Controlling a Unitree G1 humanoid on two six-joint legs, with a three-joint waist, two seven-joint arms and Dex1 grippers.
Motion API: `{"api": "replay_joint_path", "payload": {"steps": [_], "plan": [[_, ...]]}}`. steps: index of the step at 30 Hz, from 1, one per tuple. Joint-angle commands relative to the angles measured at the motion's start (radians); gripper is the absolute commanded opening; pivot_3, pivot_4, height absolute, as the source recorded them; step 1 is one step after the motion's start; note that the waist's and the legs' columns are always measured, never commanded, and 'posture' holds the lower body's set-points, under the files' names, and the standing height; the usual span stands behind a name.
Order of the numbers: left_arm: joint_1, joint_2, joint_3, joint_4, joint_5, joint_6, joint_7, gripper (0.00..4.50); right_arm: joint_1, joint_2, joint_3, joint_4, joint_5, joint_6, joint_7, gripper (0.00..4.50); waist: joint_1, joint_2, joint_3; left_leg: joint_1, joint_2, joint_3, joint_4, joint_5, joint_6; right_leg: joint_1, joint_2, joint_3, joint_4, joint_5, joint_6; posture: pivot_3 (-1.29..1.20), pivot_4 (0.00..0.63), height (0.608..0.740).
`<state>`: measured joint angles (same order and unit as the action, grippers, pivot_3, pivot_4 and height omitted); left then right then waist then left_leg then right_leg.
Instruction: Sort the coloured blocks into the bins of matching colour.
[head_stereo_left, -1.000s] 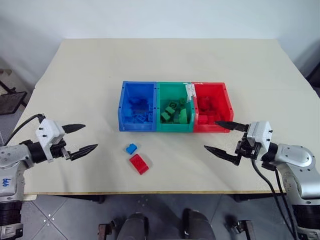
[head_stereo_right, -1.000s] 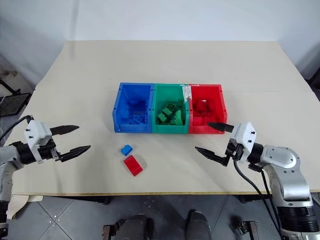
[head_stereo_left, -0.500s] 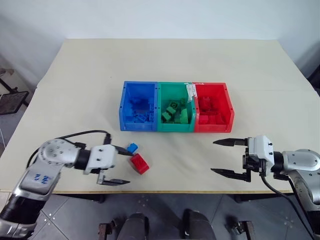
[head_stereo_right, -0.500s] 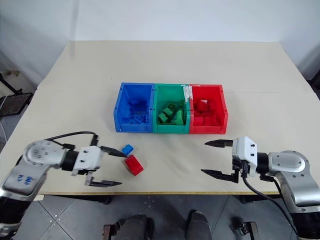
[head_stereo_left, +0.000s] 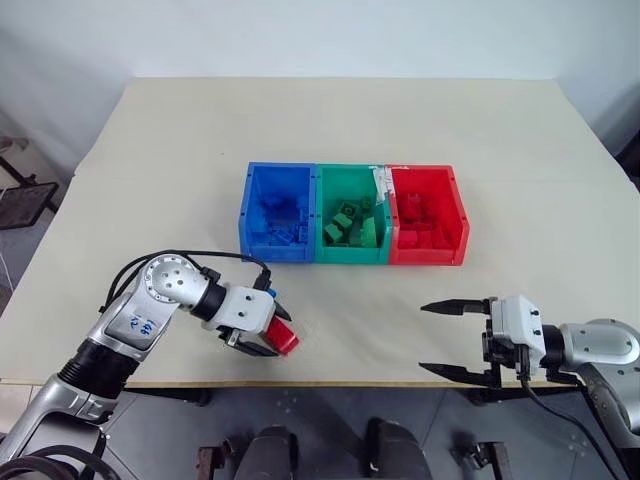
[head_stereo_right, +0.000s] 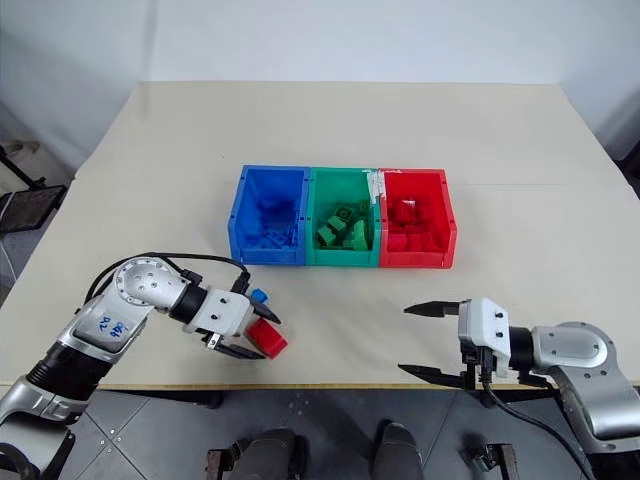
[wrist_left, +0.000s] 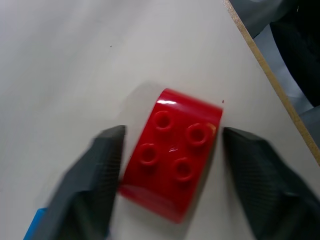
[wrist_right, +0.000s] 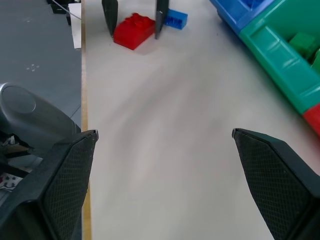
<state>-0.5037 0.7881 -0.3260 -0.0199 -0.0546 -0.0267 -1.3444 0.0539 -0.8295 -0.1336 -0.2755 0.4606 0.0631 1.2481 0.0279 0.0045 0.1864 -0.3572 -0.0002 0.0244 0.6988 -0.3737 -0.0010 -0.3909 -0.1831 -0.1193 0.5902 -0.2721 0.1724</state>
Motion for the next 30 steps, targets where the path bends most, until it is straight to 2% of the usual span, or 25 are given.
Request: {"api": "replay_joint_path", "payload": {"steps": [1,3,9,12,15,18,20,26,29,30], "plan": [[-0.014,-0.025,-0.007,0.024,0.001,0.003,0.000,1.99,0.029,-0.008,-0.040,-0.050,-0.001,-0.026,-0.017,4.50,0.000,0.000,0.000,0.000,0.000,0.000,0.000,0.000,0.000,0.000,0.000,0.000,0.000,0.000,0.000,0.00,0.150,0.740],[-0.025,-0.065,0.003,0.025,-0.033,0.024,0.008,1.48,0.047,-0.004,-0.051,-0.058,-0.006,-0.027,-0.036,4.50,0.004,0.000,0.000,0.000,0.000,0.000,0.001,0.000,0.000,0.000,0.000,0.000,0.000,0.000,0.000,0.00,0.150,0.740],[-0.035,-0.198,0.078,-0.003,-0.160,0.144,0.081,1.48,0.100,0.014,-0.127,-0.093,0.019,-0.006,-0.116,4.50,0.004,0.000,0.000,-0.001,0.000,0.000,0.001,0.000,0.001,0.000,0.000,0.000,0.000,0.000,0.000,0.00,0.150,0.740],[-0.132,-0.318,0.147,0.039,-0.205,0.244,0.233,1.48,0.113,0.117,-0.245,-0.167,0.164,0.091,-0.306,4.50,0.004,-0.001,0.000,-0.001,0.000,-0.001,0.001,0.000,0.001,0.000,0.000,0.000,0.001,0.000,0.000,0.00,0.150,0.740],[-0.291,-0.464,0.162,0.171,-0.170,0.292,0.392,1.48,0.133,0.185,-0.310,-0.175,0.130,0.072,-0.407,4.50,0.024,-0.002,0.000,-0.002,-0.001,-0.002,0.004,0.000,0.001,0.001,-0.001,0.000,0.000,0.001,0.001,0.00,0.150,0.740],[-0.477,-0.612,0.170,0.410,-0.095,0.235,0.585,1.48,0.117,0.224,-0.366,-0.157,0.120,0.062,-0.494,4.50,0.030,-0.003,-0.001,-0.002,-0.002,-0.001,0.004,-0.001,0.002,0.002,-0.001,0.000,-0.001,0.001,0.002,0.00,0.150,0.740],[-0.588,-0.689,0.184,0.560,-0.079,0.181,0.650,1.48,0.121,0.225,-0.379,-0.155,0.116,0.064,-0.506,4.50,0.029,-0.003,-0.001,-0.003,-0.003,-0.001,0.004,-0.001,0.002,0.001,-0.001,0.000,-0.003,0.001,0.003,0.00,0.150,0.740],[-0.807,-0.820,0.153,0.961,0.009,-0.024,0.682,1.48,0.167,0.236,-0.356,-0.209,0.094,0.061,-0.522,4.50,0.020,-0.003,-0.001,-0.003,-0.003,0.002,-0.003,-0.001,0.003,-0.002,-0.001,0.000,-0.005,0.001,0.003,0.00,0.150,0.740],[-0.843,-0.839,0.142,1.058,0.048,-0.075,0.684,1.48,0.201,0.243,-0.340,-0.255,0.086,0.066,-0.534,4.50,0.020,-0.003,-0.001,-0.002,-0.003,0.003,-0.004,-0.001,0.003,-0.002,-0.001,0.000,-0.006,0.001,0.003,0.00,0.150,0.740],[-0.849,-0.838,0.146,1.074,0.055,-0.075,0.692,1.83,0.210,0.244,-0.339,-0.264,0.085,0.068,-0.535,4.50,0.021,-0.003,-0.001,-0.003,-0.003,0.003,-0.003,-0.001,0.004,-0.002,-0.001,0.000,-0.006,0.001,0.003,0.00,0.150,0.740]]}}
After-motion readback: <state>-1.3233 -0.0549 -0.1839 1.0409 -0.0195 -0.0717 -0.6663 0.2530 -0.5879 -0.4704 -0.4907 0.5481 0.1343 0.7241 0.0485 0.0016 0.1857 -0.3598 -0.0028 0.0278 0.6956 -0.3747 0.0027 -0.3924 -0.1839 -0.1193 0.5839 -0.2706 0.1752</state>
